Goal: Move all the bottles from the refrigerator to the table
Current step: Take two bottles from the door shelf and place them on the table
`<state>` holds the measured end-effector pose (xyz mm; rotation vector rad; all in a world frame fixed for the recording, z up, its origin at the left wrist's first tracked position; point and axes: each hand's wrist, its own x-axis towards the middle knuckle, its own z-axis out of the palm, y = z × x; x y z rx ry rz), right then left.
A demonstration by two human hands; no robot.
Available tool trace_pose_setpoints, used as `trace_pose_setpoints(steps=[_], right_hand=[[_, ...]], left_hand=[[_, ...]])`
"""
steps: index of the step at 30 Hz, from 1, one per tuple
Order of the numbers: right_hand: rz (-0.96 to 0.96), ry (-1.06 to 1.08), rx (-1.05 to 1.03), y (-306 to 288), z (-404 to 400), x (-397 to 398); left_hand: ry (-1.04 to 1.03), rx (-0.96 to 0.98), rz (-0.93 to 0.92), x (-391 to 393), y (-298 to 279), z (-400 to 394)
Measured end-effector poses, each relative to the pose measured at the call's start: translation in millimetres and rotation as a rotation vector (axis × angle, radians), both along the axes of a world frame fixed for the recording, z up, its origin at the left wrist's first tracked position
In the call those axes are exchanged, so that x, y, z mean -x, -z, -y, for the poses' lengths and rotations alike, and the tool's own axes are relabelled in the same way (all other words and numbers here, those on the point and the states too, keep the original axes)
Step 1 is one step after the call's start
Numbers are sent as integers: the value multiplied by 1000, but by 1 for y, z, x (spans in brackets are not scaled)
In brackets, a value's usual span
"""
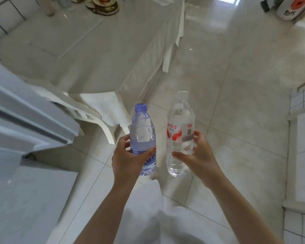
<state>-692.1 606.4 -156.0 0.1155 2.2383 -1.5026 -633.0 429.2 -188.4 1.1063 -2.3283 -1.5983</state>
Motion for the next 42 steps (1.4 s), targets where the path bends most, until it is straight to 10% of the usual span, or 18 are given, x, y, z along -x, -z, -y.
trace_pose_setpoints(steps=[29, 42], right_hand=[[-46, -479, 17, 3, 215, 490], [-107, -747, 35, 12, 403, 561]], left_hand=[[-627, -34, -14, 394, -5, 154], [-868, 67, -10, 447, 7, 294]])
